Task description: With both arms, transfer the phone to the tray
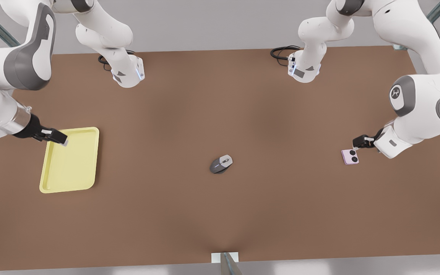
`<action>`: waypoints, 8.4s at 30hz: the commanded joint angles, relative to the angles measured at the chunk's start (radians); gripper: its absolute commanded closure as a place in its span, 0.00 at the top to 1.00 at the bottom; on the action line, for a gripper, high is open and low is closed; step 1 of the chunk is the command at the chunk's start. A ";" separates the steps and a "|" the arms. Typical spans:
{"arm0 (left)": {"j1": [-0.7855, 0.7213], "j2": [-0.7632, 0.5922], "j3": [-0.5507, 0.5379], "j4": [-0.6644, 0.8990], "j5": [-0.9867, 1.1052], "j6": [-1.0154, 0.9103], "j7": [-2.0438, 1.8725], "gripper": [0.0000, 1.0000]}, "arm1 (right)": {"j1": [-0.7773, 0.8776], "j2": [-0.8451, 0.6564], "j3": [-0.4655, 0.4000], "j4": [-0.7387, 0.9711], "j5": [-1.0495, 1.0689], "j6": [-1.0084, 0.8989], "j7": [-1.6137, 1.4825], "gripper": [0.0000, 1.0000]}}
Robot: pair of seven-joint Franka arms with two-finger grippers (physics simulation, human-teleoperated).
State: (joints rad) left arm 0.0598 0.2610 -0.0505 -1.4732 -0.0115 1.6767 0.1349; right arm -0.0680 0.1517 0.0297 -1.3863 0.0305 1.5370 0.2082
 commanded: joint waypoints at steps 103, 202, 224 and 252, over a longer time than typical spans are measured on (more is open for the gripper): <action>-0.785 0.639 0.044 0.306 -0.087 0.511 -1.149 0.75 | 0.019 0.022 0.007 0.000 -0.009 0.049 0.082 1.00; -0.143 0.089 -0.020 0.191 0.045 -0.172 -0.084 1.00 | 0.421 0.586 0.133 -0.036 -0.020 0.514 0.674 1.00; -0.143 0.124 -0.006 0.192 0.047 -0.161 -0.084 1.00 | 0.447 0.623 0.121 -0.194 -0.064 0.672 0.402 1.00; -0.143 0.119 0.001 0.191 0.042 -0.172 -0.083 1.00 | 0.435 0.646 0.110 -0.186 -0.064 0.695 0.250 0.83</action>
State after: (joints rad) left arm -0.0829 0.3817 -0.0489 -1.2829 0.0301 1.5046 0.0502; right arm 0.3667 0.7995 0.1395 -1.5728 -0.0344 2.2314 0.5286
